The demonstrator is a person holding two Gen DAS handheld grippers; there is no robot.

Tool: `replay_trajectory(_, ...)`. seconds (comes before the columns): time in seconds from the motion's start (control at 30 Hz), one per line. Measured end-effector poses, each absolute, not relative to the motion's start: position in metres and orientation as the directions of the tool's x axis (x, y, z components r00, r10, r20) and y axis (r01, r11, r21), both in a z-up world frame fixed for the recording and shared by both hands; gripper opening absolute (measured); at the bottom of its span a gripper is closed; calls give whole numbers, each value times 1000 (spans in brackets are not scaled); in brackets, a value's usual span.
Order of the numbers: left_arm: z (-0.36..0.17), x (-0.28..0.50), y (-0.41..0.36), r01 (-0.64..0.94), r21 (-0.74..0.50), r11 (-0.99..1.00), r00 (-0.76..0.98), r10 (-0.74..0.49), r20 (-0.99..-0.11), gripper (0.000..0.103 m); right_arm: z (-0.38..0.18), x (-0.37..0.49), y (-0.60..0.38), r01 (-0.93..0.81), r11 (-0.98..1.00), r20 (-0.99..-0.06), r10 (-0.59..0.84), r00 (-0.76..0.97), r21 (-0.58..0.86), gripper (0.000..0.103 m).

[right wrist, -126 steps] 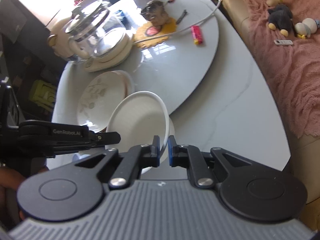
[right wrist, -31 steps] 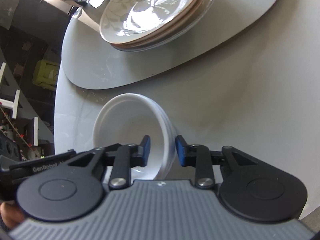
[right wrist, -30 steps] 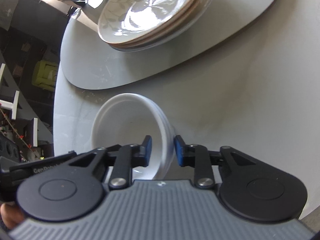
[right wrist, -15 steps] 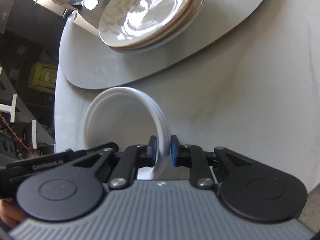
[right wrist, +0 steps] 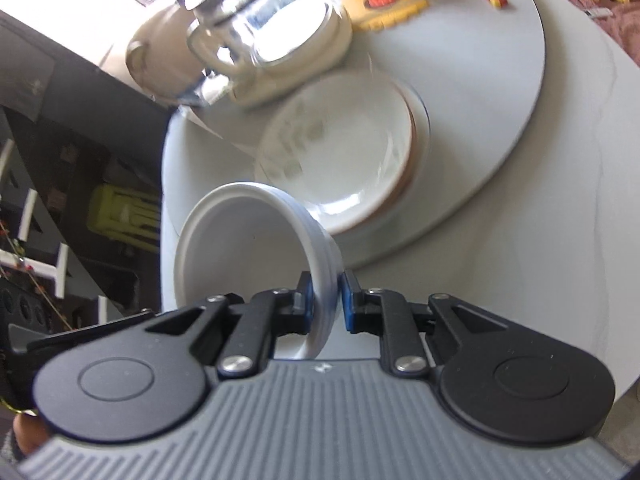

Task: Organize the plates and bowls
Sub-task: 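Lift the bowl stack with both grippers and carry it over the leaf plates, then lower the bowl stack onto the leaf plates and open both grippers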

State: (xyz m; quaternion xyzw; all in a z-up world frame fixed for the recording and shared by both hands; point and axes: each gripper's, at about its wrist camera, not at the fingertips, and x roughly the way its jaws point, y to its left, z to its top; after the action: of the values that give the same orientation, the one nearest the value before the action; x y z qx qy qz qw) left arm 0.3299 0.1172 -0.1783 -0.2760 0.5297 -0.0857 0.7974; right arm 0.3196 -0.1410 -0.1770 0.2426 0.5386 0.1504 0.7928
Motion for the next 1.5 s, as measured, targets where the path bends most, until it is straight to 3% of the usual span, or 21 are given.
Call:
replay_trajectory(0.33,-167,399,113,-157,-512,845,454,-398,-797,21,-169,386,-153,-33,831,-757,521,394,555,18)
replay_trajectory(0.67,-200,459,105,-211,-495,843,405,-386,-829,21,-192,446,-157,-51,841,-773,518,366,539,18)
replay_trajectory(1.0,-218,484,88,-211,-439,873,363,-348,-865,22,-212,473,-156,-47,876,-830,471,297,480,18)
replay_trajectory(1.5,-236,481,98,-262,-402,877,302,-322,-898,22,-238,477,-145,-53,865,-844,499,199,499,19)
